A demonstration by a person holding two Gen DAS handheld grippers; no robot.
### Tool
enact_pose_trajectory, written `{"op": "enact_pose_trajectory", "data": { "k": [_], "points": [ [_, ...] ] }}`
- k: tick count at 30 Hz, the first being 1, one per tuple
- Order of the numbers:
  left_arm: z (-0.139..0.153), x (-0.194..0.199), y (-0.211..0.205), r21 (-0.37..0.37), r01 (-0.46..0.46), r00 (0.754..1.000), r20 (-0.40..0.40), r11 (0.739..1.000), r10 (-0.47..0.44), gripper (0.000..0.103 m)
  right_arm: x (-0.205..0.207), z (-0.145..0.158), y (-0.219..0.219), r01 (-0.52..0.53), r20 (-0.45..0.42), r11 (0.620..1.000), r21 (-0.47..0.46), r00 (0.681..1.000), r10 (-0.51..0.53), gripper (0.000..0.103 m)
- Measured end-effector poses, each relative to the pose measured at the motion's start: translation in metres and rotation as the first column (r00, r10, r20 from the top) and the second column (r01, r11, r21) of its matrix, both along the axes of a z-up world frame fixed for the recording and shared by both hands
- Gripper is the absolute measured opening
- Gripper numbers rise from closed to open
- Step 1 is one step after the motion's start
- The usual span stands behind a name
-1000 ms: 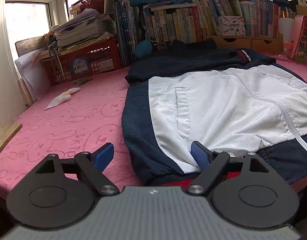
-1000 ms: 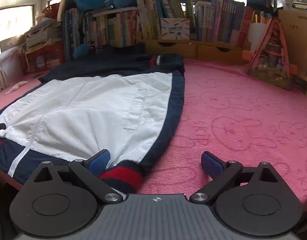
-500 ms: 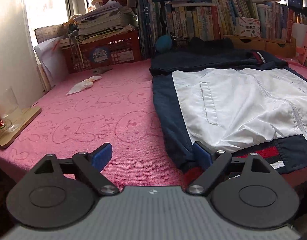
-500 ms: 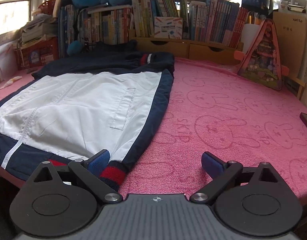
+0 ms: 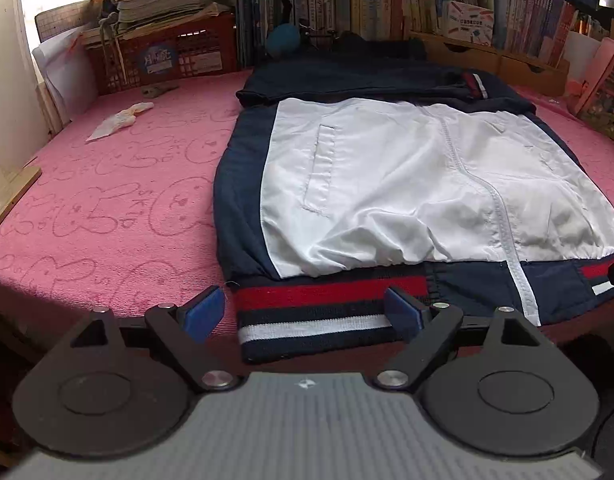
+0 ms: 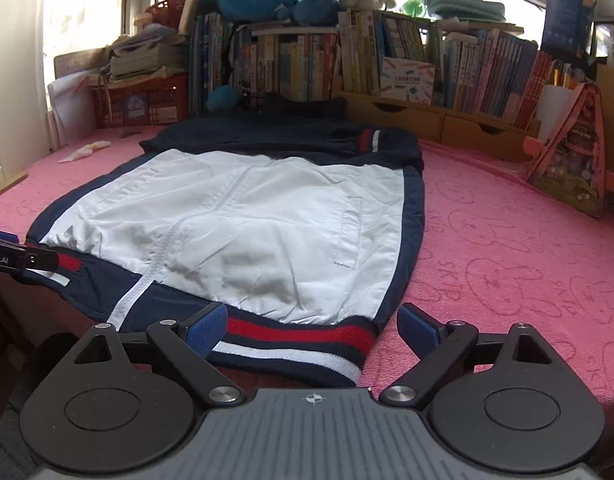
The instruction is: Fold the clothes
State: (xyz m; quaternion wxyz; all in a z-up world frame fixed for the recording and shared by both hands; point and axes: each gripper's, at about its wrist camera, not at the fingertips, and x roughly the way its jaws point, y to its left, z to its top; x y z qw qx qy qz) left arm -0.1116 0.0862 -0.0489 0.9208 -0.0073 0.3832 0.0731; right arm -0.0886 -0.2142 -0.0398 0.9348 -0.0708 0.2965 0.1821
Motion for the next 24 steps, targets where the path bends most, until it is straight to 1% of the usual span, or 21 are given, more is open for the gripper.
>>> {"op": "enact_pose_trajectory", "data": {
  "k": [5,9,11,19,24],
  "points": [
    [0.002,-0.004,-0.016,0.027,0.025,1.0,-0.02,0.999,-0.024,0.089,-0.011,-0.005,0.009,-0.04,-0.027,0.999,-0.008,0.999,0.04,0.092],
    [0.006,-0.008,-0.019,-0.007,0.051,0.998,-0.023,0.999,-0.051,0.089,-0.02,-0.007,0.016,-0.052,-0.017,0.998,-0.037,0.999,0.051,0.092],
    [0.006,-0.01,-0.022,-0.011,0.057,0.998,-0.021,0.998,-0.058,0.089,-0.023,-0.007,0.018,-0.058,-0.011,0.997,-0.044,0.998,0.058,0.093],
    [0.0,-0.01,-0.024,-0.004,0.044,0.998,-0.041,0.999,-0.044,0.089,-0.024,-0.012,0.02,-0.066,-0.004,0.996,-0.066,0.998,0.066,0.093],
    [-0.001,-0.009,-0.024,-0.002,0.041,0.998,-0.045,0.999,-0.041,0.089,-0.025,-0.02,0.029,-0.081,0.028,0.988,-0.128,0.996,0.085,0.094]
  ]
}}
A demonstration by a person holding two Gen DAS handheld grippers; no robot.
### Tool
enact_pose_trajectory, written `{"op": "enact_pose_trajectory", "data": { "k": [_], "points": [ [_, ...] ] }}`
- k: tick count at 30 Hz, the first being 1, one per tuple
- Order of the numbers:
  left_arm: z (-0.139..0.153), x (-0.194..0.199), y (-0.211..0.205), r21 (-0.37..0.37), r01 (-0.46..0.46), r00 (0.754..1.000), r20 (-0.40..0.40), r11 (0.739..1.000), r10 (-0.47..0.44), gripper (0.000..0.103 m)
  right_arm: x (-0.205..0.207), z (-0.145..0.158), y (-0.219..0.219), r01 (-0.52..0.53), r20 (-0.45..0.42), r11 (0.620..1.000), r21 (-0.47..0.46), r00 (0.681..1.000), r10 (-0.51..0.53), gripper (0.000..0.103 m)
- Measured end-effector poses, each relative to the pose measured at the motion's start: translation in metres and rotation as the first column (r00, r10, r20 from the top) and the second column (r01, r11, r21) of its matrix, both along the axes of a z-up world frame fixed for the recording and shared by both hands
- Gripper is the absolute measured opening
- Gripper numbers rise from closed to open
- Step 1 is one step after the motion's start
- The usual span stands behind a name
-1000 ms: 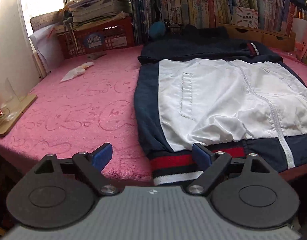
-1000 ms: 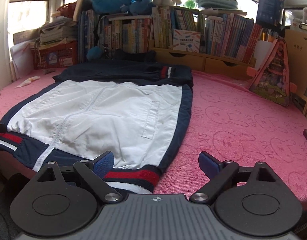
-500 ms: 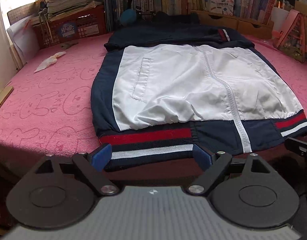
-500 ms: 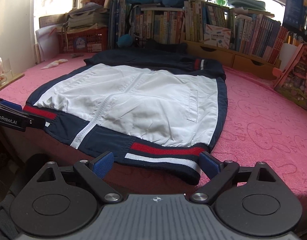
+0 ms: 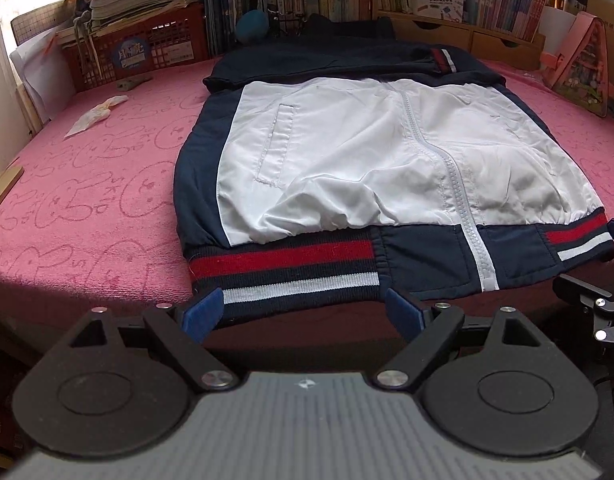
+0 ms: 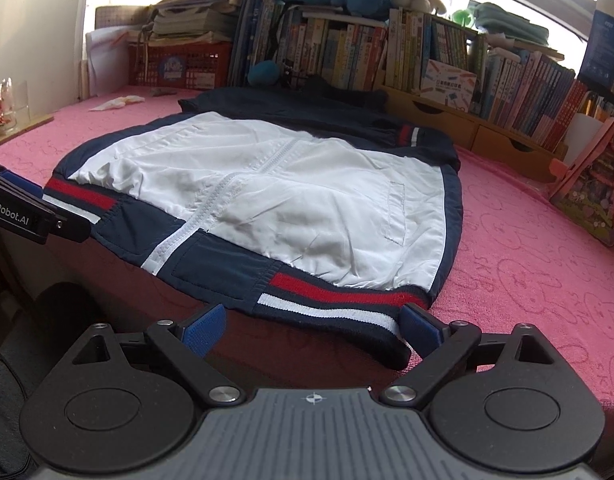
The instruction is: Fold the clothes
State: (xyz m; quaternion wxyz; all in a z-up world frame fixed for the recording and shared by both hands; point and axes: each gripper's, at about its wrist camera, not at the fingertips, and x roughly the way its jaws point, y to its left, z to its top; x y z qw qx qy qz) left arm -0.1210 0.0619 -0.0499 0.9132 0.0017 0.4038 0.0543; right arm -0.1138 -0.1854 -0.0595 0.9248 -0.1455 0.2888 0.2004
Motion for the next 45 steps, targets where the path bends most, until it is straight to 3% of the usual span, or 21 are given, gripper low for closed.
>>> {"op": "enact_pose_trajectory", "data": {
  "k": [17,20,25,33,38,40,43,45],
  "points": [
    [-0.008,0.005,0.0,-0.002,0.002,1.0,-0.017,1.0,-0.002,0.092,0.024,-0.002,-0.013,0.098,0.036,0.995,-0.01,0.995,-0.098,0.094],
    [-0.008,0.006,0.0,-0.002,0.004,1.0,-0.02,1.0,-0.004,0.093,0.022,-0.002,-0.024,0.083,0.018,0.997,0.002,0.996,-0.083,0.094],
    [-0.01,0.007,0.001,-0.005,0.006,1.0,-0.023,1.0,-0.006,0.095,0.01,-0.006,-0.026,0.013,0.044,0.998,-0.062,0.999,-0.01,0.094],
    [-0.011,0.008,-0.001,0.004,0.017,1.0,-0.026,1.0,-0.017,0.097,0.017,-0.005,-0.022,0.026,0.077,0.998,-0.065,0.997,-0.021,0.092],
    [-0.012,0.008,0.0,0.004,0.022,0.999,-0.028,1.0,-0.022,0.097,0.0,-0.011,-0.023,-0.082,0.088,0.972,-0.219,0.991,0.103,0.091],
    [-0.014,0.009,-0.002,0.017,0.028,0.999,-0.033,0.999,-0.028,0.098,-0.003,-0.017,-0.025,-0.063,0.119,0.956,-0.288,0.988,0.101,0.09],
    [-0.014,0.01,-0.006,0.047,0.039,0.999,-0.037,0.998,-0.037,0.099,0.005,-0.015,-0.031,-0.015,0.117,0.969,-0.245,0.992,0.045,0.087],
    [-0.01,0.008,-0.005,0.051,0.047,0.999,-0.023,0.998,-0.046,0.099,0.01,-0.007,-0.036,0.006,0.111,0.987,-0.158,0.994,0.012,0.082]
  ]
}}
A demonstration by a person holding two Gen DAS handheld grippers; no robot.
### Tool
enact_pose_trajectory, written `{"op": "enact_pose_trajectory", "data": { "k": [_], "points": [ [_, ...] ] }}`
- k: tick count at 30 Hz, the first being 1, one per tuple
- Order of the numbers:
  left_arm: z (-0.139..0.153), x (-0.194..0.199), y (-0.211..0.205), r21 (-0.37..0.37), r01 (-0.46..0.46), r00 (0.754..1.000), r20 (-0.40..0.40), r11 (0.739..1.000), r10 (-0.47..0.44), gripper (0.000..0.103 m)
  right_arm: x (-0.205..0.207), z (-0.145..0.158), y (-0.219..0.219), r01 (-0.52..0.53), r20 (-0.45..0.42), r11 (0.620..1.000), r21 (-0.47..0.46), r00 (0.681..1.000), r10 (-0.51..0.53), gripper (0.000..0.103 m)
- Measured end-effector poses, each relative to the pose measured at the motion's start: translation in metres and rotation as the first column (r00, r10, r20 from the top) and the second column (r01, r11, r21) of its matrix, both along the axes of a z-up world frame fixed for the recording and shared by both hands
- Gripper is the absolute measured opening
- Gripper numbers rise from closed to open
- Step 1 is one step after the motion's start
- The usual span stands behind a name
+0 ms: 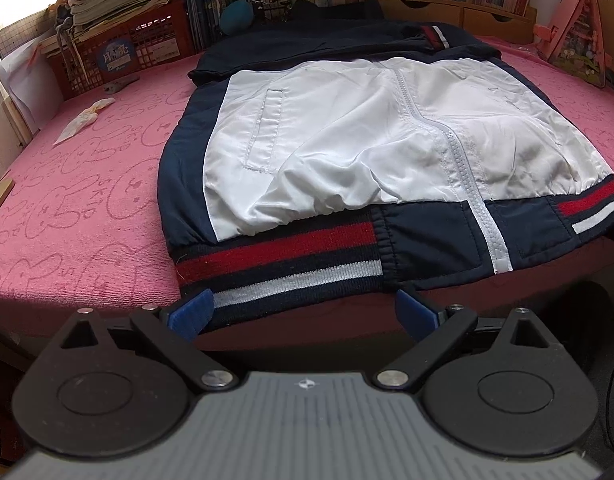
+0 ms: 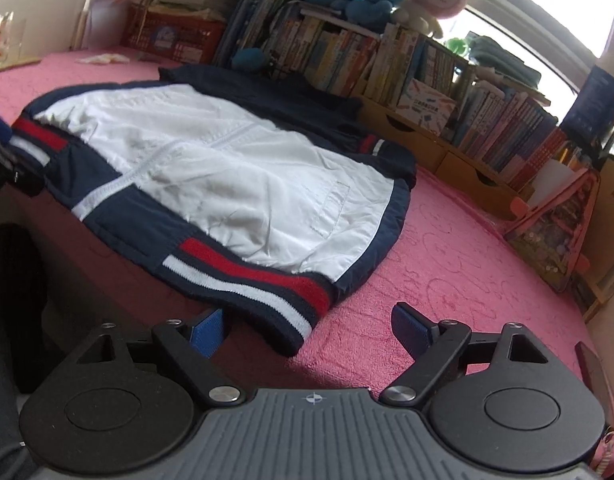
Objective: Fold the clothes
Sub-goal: 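Grasp the striped hem with both grippers and fold it toward the collar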
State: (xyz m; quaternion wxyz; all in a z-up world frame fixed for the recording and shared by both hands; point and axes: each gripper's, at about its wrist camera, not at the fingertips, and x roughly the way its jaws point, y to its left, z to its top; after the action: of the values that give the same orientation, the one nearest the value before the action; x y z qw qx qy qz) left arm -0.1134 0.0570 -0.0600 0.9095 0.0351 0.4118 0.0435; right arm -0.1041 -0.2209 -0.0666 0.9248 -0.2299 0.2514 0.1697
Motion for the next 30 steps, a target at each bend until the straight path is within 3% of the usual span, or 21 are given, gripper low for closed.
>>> {"op": "enact_pose_trajectory", "data": {
  "k": [2,3,5,6,9,12,17,19,22,24,26,27,30],
  "points": [
    [0.005,-0.003,0.002,-0.001,0.011,1.0,0.02,1.0,-0.01,0.098,0.005,0.009,-0.003,0.024,-0.008,0.997,0.072,1.0,-0.023,0.077],
    [0.008,-0.005,0.003,-0.001,0.016,0.999,0.029,1.0,-0.016,0.098,0.01,0.011,-0.003,0.036,-0.013,0.996,0.083,0.999,-0.035,0.069],
    [0.015,-0.007,0.006,0.006,0.023,0.998,0.055,1.0,-0.023,0.098,0.02,0.013,0.0,0.054,-0.031,0.994,0.096,0.998,-0.052,0.046],
    [0.02,-0.008,0.008,0.013,0.026,0.997,0.07,1.0,-0.027,0.098,0.027,0.014,0.002,0.059,-0.05,0.993,0.107,0.997,-0.054,0.022],
    [0.036,-0.012,0.014,0.013,0.077,0.989,0.127,0.997,-0.078,0.098,0.053,0.024,0.008,0.068,-0.088,0.981,0.18,0.995,-0.053,0.014],
    [0.053,-0.019,0.015,-0.009,0.192,0.962,0.198,0.981,-0.186,0.098,0.087,0.043,0.012,0.085,-0.14,0.949,0.304,0.989,-0.043,0.013],
    [0.071,-0.018,0.012,0.041,0.311,0.905,0.293,0.95,-0.309,0.099,0.176,0.074,0.014,0.17,-0.286,0.868,0.467,0.958,-0.033,0.013],
    [0.073,-0.009,0.015,0.071,0.331,0.888,0.315,0.941,-0.336,0.099,0.217,0.075,0.016,0.241,-0.343,0.845,0.477,0.937,-0.074,0.013],
    [0.066,0.013,0.02,0.108,0.36,0.869,0.322,0.927,-0.375,0.099,0.274,0.064,0.014,0.392,-0.464,0.778,0.491,0.873,-0.146,0.013],
    [0.056,0.038,0.028,0.146,0.345,0.878,0.3,0.927,-0.373,0.099,0.302,0.053,0.017,0.456,-0.526,0.761,0.461,0.831,-0.179,0.015],
    [0.044,0.065,0.039,0.187,0.303,0.896,0.279,0.935,-0.346,0.099,0.314,0.043,0.02,0.459,-0.557,0.785,0.415,0.811,-0.179,0.019],
    [0.038,0.079,0.046,0.195,0.279,0.908,0.266,0.94,-0.324,0.099,0.313,0.043,0.02,0.415,-0.543,0.811,0.412,0.827,-0.146,0.026],
    [0.018,0.125,0.074,0.151,0.2,0.951,0.206,0.968,-0.229,0.099,0.303,0.051,0.011,0.261,-0.446,0.862,0.434,0.894,-0.047,0.068]
  ]
}}
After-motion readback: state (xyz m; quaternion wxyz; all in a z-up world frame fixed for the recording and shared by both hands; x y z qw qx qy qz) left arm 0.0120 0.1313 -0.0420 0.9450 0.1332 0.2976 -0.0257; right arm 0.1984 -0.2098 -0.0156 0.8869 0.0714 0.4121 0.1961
